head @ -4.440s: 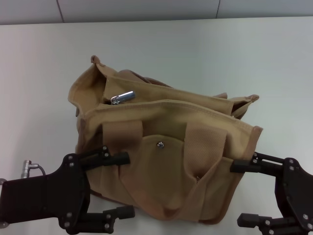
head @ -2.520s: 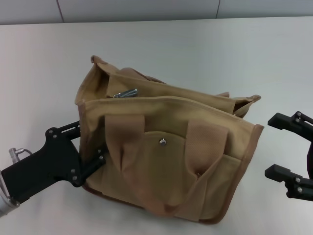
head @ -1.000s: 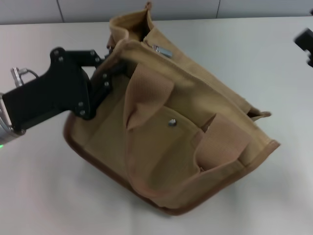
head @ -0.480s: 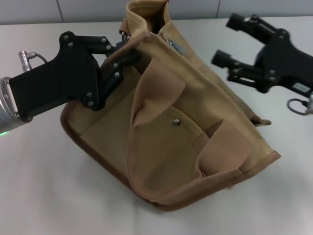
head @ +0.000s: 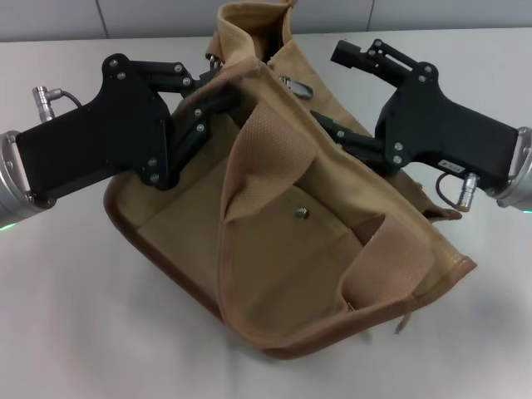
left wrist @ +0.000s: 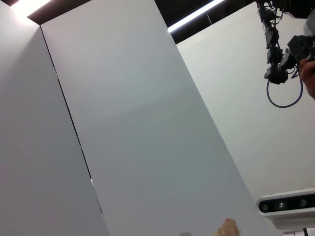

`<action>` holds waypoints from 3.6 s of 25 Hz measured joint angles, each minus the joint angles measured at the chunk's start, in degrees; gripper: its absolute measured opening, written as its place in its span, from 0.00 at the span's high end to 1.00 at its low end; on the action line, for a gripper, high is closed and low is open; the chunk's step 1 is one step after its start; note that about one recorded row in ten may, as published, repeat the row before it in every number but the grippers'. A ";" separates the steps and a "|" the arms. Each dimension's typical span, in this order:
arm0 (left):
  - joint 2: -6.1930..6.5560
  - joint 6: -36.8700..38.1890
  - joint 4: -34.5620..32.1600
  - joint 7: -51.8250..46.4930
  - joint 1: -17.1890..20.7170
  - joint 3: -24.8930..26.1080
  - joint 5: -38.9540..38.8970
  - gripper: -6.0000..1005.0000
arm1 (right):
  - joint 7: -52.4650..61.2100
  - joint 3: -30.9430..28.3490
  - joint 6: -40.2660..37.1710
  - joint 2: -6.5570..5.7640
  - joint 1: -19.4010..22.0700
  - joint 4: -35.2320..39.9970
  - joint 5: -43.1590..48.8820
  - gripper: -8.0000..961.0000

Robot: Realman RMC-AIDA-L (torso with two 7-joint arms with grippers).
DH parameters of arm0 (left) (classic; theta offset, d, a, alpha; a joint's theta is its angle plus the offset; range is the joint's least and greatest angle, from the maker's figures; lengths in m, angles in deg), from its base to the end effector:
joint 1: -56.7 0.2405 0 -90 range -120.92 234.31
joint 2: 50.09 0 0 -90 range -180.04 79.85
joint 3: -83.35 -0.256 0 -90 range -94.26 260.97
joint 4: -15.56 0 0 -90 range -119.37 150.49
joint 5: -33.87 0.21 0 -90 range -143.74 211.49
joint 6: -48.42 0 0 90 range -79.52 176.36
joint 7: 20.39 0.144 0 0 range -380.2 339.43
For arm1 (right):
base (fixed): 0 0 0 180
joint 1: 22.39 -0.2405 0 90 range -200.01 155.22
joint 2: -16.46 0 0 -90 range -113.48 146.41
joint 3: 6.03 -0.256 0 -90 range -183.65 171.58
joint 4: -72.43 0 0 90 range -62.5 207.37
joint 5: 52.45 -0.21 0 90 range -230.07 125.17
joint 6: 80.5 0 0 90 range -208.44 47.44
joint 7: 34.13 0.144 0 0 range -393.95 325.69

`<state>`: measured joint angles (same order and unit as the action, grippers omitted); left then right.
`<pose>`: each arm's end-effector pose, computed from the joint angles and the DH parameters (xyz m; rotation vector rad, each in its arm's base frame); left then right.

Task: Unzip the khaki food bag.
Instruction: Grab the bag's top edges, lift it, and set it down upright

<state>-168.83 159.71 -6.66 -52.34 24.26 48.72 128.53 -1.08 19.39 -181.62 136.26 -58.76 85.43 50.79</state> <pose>-0.2121 0.2986 0.0143 -2.3449 0.3969 -1.3134 0.2117 0.3153 -0.0224 -2.3862 -0.1164 1.2512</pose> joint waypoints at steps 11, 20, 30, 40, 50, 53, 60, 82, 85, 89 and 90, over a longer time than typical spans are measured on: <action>0.00 1.02 0.07 -0.10 0.01 -0.03 0.00 0.91 | -13.78 0.62 1.81 0.00 -0.61 -6.68 -3.55 0.31; 0.00 1.11 -0.01 -0.22 -0.55 -0.54 0.00 0.91 | -17.11 2.61 3.01 -0.01 -0.72 -7.18 -3.21 0.37; 0.00 1.31 0.14 -0.30 -1.05 -0.62 0.00 0.91 | -17.82 2.62 3.16 0.08 -0.70 -7.56 -3.37 0.61; 0.00 1.33 0.31 -0.30 -1.22 -0.62 0.00 0.91 | -17.23 2.75 2.60 -0.13 0.05 -7.45 -3.26 0.91; -0.09 1.17 0.52 -0.30 -1.05 -0.43 -1.42 0.91 | -17.45 2.44 -0.81 -0.21 3.51 -5.86 -3.48 0.95; -0.09 1.08 0.52 -0.30 -1.02 -0.21 -1.60 0.91 | -17.17 2.75 -1.30 -0.30 5.05 -4.58 -3.45 0.96; -0.09 0.90 0.52 -0.30 -0.98 -0.45 -2.40 0.91 | -16.98 2.73 -1.87 -0.42 6.94 -4.32 -3.42 0.98; -0.09 1.12 0.60 -0.19 -1.39 -1.33 -2.47 0.91 | -17.24 4.69 -1.28 0.00 2.28 -5.64 -4.60 0.54; -0.08 1.12 0.60 -0.23 -1.41 -1.33 -2.47 0.91 | -17.20 5.33 1.00 0.00 1.09 -6.00 -4.58 0.51; -0.08 1.12 0.60 -0.28 -1.48 -1.33 -2.47 0.91 | -17.16 5.35 2.23 0.00 0.32 -6.54 -4.58 0.51; -0.08 1.12 0.60 -0.28 -1.53 -1.32 -2.47 0.91 | -17.15 5.35 2.59 0.00 0.09 -6.70 -4.58 0.51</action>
<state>-168.92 160.83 -6.06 -52.63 22.72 47.41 126.06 -18.23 24.73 -179.03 136.26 -58.68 78.73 46.21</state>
